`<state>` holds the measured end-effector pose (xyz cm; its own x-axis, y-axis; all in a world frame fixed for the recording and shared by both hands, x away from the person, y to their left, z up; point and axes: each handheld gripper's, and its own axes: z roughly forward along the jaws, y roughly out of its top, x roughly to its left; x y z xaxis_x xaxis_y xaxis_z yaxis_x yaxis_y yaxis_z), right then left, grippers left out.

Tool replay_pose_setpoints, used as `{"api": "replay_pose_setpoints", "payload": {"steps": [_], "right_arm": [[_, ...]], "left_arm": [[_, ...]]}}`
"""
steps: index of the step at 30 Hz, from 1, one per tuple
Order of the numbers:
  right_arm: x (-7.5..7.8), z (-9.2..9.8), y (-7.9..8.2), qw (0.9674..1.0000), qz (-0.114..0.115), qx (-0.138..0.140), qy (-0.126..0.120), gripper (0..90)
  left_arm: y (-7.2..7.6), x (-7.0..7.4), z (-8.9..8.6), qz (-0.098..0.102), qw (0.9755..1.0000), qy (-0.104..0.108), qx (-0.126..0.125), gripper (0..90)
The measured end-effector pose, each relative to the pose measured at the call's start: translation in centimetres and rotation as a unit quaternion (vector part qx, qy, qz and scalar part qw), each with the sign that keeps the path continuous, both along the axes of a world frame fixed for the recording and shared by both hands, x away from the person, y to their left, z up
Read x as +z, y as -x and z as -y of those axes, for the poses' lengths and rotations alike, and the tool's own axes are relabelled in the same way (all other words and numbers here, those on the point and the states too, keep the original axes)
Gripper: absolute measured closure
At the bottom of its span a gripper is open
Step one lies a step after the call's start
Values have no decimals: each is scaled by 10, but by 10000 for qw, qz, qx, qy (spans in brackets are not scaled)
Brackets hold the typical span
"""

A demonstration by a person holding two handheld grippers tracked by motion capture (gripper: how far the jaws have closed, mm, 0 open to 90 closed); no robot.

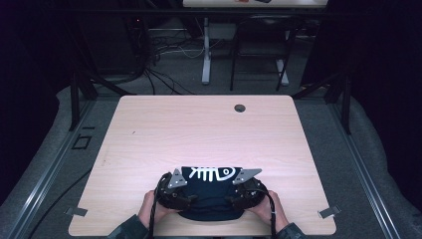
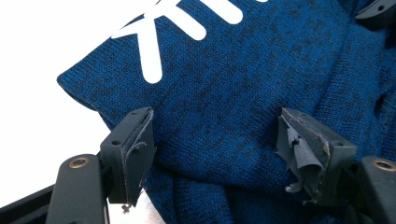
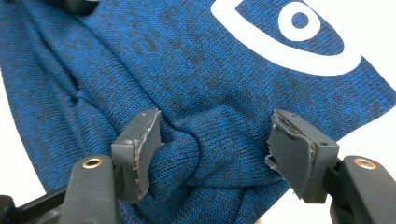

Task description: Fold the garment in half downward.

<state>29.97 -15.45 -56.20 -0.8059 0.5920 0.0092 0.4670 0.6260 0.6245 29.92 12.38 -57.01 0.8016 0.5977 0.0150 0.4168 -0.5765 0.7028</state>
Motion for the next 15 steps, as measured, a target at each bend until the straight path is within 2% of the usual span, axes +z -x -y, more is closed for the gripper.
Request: {"api": "replay_pose_setpoints", "payload": {"steps": [9,12,13,14,15], "right_arm": [[-1,0,-9,9999,102,-46,113,296],[1,-1,-7,9995,218,-191,116,165],[3,0,-7,9995,195,-227,81,152],[4,2,-7,9994,195,-264,-83,149],[4,2,-7,9994,195,-264,-83,149]], "left_arm": [[-4,-2,1,9,10000,43,40,230],[-6,-1,1,38,10000,41,41,157],[-7,1,1,52,9999,88,88,145],[-7,4,-1,80,9997,197,115,137],[-7,4,-1,80,9997,197,115,121]]}}
